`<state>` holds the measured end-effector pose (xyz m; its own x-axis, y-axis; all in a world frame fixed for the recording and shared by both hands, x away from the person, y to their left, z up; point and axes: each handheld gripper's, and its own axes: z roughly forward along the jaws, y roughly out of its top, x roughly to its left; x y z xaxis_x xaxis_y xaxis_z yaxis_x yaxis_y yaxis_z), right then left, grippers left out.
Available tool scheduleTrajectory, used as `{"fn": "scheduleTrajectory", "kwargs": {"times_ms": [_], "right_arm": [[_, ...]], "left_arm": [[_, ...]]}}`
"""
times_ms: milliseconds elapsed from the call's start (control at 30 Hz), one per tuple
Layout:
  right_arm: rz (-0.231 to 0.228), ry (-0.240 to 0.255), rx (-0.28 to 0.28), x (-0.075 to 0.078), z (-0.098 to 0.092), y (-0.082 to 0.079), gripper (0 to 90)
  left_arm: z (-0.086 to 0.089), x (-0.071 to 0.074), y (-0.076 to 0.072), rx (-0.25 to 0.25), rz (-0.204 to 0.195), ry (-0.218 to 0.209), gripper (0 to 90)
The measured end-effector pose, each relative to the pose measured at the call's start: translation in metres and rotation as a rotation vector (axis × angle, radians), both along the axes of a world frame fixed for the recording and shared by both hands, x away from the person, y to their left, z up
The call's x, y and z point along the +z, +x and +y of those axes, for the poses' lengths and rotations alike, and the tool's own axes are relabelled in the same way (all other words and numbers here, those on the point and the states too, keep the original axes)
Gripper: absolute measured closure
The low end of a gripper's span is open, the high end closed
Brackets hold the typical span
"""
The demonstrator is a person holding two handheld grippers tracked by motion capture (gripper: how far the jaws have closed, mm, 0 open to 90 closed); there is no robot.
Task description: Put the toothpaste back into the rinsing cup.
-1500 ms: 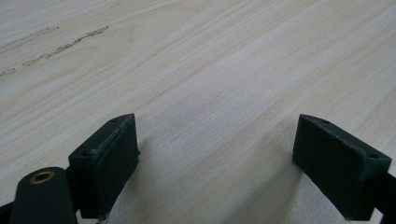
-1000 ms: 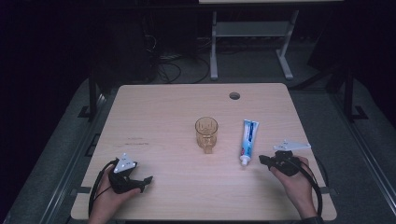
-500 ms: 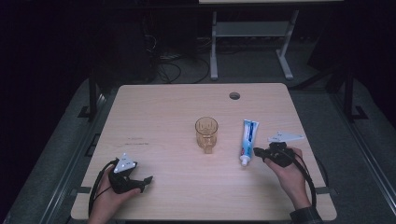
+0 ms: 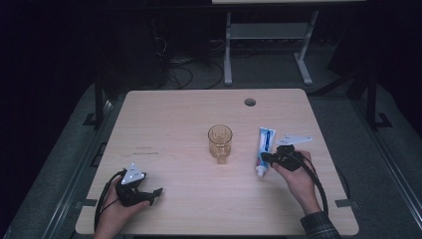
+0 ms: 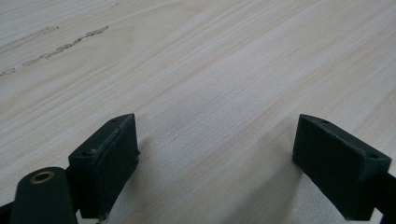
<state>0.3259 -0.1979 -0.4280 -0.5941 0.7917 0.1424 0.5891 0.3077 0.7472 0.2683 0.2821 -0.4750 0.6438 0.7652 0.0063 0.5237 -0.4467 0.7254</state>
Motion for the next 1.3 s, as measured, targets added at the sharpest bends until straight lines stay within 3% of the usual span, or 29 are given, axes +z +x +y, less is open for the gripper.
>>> {"fn": "scheduleTrajectory", "kwargs": {"times_ms": [533, 933, 1300], "right_arm": [[0.031, -0.029, 0.043, -0.014, 0.024, 0.015, 90.0], [0.068, -0.05, 0.055, -0.024, 0.027, 0.016, 90.0], [0.062, -0.075, 0.047, -0.025, 0.021, 0.015, 90.0]], "left_arm": [[0.0, 0.0, 0.0, 0.0, 0.0, 0.0, 13.2], [0.0, 0.0, 0.0, 0.0, 0.0, -0.001, 13.2], [0.0, 0.0, 0.0, 0.0, 0.0, -0.001, 13.2]]}}
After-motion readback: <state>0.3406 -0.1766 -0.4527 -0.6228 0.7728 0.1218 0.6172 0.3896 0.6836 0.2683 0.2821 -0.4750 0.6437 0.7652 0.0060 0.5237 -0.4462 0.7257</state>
